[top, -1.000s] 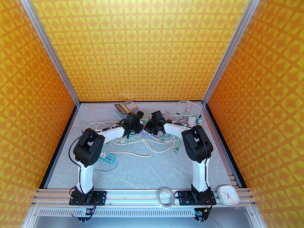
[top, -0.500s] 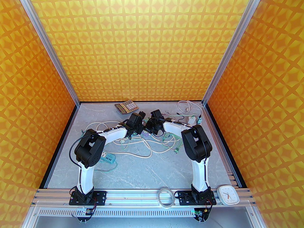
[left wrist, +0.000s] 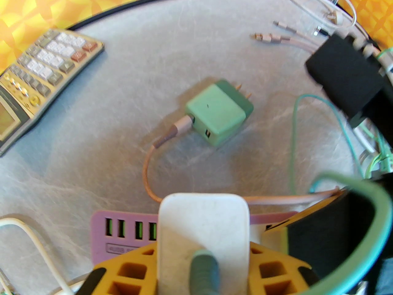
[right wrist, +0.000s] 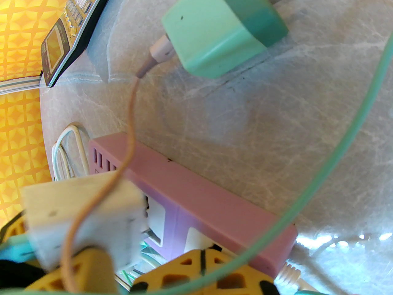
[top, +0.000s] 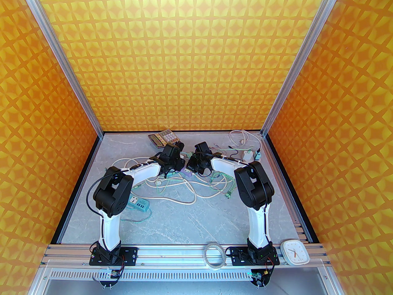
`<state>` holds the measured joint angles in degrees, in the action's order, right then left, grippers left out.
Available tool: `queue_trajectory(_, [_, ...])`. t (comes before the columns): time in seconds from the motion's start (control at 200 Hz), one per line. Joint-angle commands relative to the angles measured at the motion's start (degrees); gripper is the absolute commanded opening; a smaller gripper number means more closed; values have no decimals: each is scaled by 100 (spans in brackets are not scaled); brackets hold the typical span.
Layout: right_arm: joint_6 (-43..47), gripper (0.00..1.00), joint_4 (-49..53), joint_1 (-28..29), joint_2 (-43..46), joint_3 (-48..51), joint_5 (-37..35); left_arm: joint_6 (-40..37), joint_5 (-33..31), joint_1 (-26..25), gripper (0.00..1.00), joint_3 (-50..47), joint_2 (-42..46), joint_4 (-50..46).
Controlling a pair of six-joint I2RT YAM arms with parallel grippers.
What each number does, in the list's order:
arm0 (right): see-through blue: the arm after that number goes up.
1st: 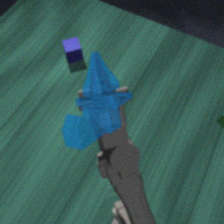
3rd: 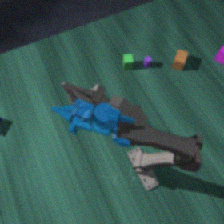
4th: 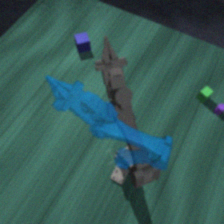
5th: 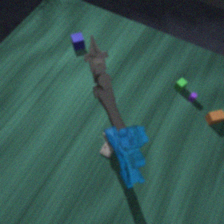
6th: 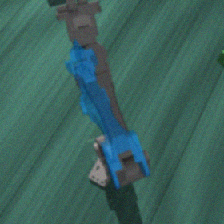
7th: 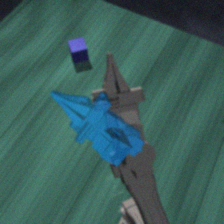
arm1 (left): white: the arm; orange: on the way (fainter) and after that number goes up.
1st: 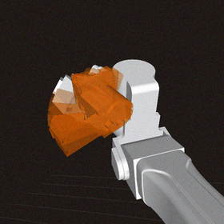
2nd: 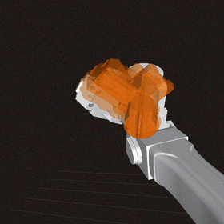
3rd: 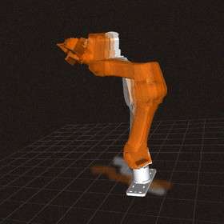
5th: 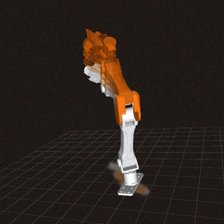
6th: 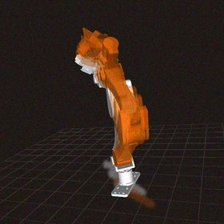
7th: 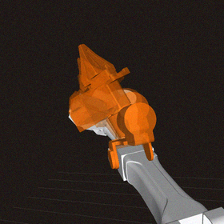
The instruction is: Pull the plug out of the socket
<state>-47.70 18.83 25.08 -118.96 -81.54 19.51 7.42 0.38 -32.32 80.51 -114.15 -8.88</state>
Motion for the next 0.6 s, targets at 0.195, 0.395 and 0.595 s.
queue_trajectory(0.195, [169, 0, 622, -38, -418, 179, -470, -275, -511, -256, 7, 314, 215, -48])
queue_trajectory(0.395, [276, 0, 683, -38, -272, 143, -524, -123, -507, -38, 8, 403, 362, -173])
queue_trajectory(0.595, [543, 0, 743, -32, 42, 61, -525, 122, -501, 395, 8, 466, 430, -305])
